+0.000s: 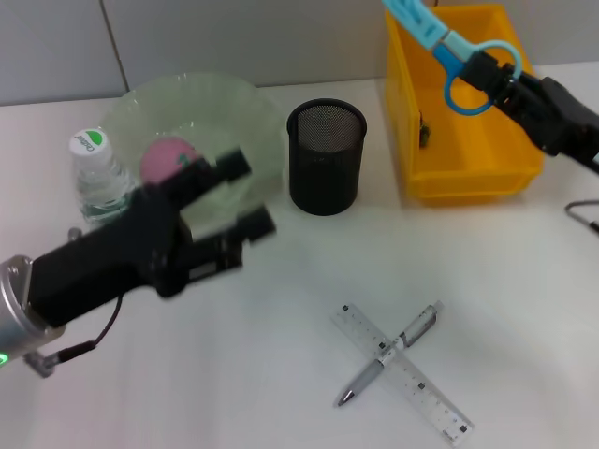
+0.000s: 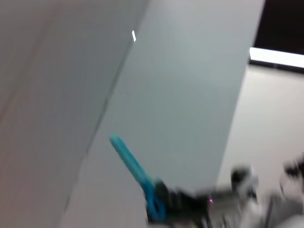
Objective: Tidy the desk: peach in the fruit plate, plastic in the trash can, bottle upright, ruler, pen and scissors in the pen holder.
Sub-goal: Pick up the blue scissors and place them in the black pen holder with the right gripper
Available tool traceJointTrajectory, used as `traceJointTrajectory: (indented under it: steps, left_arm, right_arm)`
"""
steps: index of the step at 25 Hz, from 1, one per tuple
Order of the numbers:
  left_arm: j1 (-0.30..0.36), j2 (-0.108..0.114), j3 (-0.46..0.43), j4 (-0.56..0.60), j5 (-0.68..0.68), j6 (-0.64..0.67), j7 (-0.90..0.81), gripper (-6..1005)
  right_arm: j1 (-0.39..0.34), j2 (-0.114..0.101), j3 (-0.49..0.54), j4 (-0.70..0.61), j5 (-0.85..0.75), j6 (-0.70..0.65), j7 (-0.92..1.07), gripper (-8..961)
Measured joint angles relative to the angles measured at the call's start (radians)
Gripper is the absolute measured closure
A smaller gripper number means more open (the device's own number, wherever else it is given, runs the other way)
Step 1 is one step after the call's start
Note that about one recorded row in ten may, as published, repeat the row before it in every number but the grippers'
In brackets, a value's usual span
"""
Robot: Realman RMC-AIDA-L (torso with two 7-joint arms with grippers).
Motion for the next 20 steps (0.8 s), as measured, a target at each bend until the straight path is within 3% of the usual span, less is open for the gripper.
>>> traceJointTrajectory:
  steps: [1,2,3,6,7,8,11,12,13,16,17,20]
  left_arm:
    - [-0.003,0.000,0.021,0.029,0.009,0.000,0.000,139]
    - [-0.003,0.000,0.070,0.085,0.009,-0.005,0.000,139]
    - [-0.003,0.000,0.070,0.085,0.009,-0.005,0.000,139]
    - [0.007,0.000,0.106,0.140,0.008,-0.021,-0.001,139]
    - [0.021,0.001,0.107,0.166,0.007,-0.026,0.004,139]
    - [0.021,0.001,0.107,0.166,0.007,-0.026,0.004,139]
    - [0.032,0.001,0.107,0.181,0.005,-0.031,0.013,139]
    - [0.037,0.001,0.111,0.187,0.005,-0.040,0.019,139]
    - [0.038,0.001,0.113,0.188,0.006,-0.043,0.020,139]
    - [0.041,0.001,0.117,0.190,0.010,-0.049,0.025,139]
    - [0.042,0.001,0.118,0.191,0.010,-0.050,0.028,139]
    - [0.043,0.002,0.118,0.191,0.010,-0.051,0.029,139]
  right_arm:
    - [0.011,-0.023,0.001,0.003,-0.017,0.013,0.026,871]
    - [0.038,-0.077,0.002,0.005,-0.048,0.027,0.090,871]
    - [0.038,-0.077,0.002,0.005,-0.048,0.027,0.090,871]
    - [0.083,-0.156,0.002,0.006,-0.097,0.040,0.198,871]
    - [0.114,-0.198,0.003,0.004,-0.133,0.051,0.277,871]
    - [0.114,-0.198,0.003,0.004,-0.133,0.051,0.277,871]
    - [0.180,-0.270,0.004,-0.001,-0.218,0.064,0.405,871]
    - [0.217,-0.305,0.006,-0.012,-0.272,0.067,0.452,871]
    - [0.217,-0.305,0.006,-0.012,-0.272,0.067,0.452,871]
    - [0.290,-0.355,0.006,-0.028,-0.388,0.090,0.531,871]
    - [0.344,-0.376,0.006,-0.031,-0.485,0.121,0.577,871]
    - [0.404,-0.389,0.006,-0.033,-0.593,0.163,0.620,871]
